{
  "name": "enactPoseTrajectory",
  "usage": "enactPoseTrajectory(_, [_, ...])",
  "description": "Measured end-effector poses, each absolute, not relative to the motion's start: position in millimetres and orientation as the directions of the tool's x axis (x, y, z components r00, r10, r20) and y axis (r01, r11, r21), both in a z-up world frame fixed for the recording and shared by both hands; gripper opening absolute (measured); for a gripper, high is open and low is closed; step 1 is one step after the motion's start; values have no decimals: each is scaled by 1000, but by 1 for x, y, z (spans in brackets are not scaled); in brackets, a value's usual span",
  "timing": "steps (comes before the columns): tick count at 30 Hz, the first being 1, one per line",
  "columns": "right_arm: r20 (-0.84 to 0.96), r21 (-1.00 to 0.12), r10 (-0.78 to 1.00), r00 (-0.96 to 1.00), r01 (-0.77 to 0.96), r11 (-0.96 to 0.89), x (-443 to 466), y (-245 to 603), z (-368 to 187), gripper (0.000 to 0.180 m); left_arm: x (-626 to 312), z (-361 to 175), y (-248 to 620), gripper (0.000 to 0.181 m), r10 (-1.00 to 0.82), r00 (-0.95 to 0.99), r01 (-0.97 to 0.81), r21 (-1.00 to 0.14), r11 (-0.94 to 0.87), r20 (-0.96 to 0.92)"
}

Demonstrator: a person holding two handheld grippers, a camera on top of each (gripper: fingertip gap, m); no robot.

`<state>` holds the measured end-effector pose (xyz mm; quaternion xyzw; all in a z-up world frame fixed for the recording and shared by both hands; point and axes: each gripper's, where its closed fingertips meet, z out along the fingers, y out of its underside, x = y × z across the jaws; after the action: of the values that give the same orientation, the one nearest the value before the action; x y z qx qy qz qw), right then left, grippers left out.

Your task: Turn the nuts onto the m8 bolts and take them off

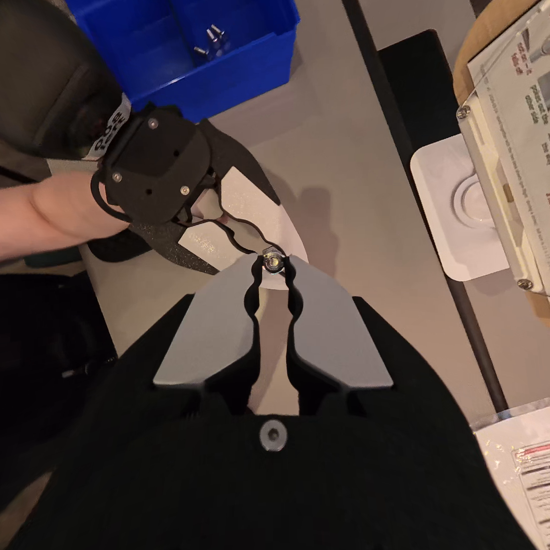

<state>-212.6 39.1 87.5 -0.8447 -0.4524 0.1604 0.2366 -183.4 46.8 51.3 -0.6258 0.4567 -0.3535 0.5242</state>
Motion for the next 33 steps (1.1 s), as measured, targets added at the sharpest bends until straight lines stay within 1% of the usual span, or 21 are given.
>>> enactPoseTrajectory(6, [-40, -559, 758, 651, 614, -557, -212, 45, 86, 14, -186, 49, 54, 10, -914, 402, -224, -974, -41, -54])
enactPoseTrajectory(11, [-42, -570, 717, 696, 573, -589, -213, 49, 85, 14, -188, 48, 60, 10, -888, 453, -242, -970, -37, -79])
enactPoseTrajectory(17, [-116, -571, 695, 710, 525, -631, -213, 49, 85, 14, -190, 49, 63, 10, -863, 486, -264, -964, 7, -139])
enactPoseTrajectory(23, [-145, -583, 675, 724, 488, -649, -213, 50, 86, 14, -191, 50, 65, 10, -843, 511, -275, -961, 23, -166])
enactPoseTrajectory(33, [-166, -629, 661, 732, 438, -642, -217, 53, 90, 14, -193, 54, 66, 10, -850, 515, -225, -974, -13, -108])
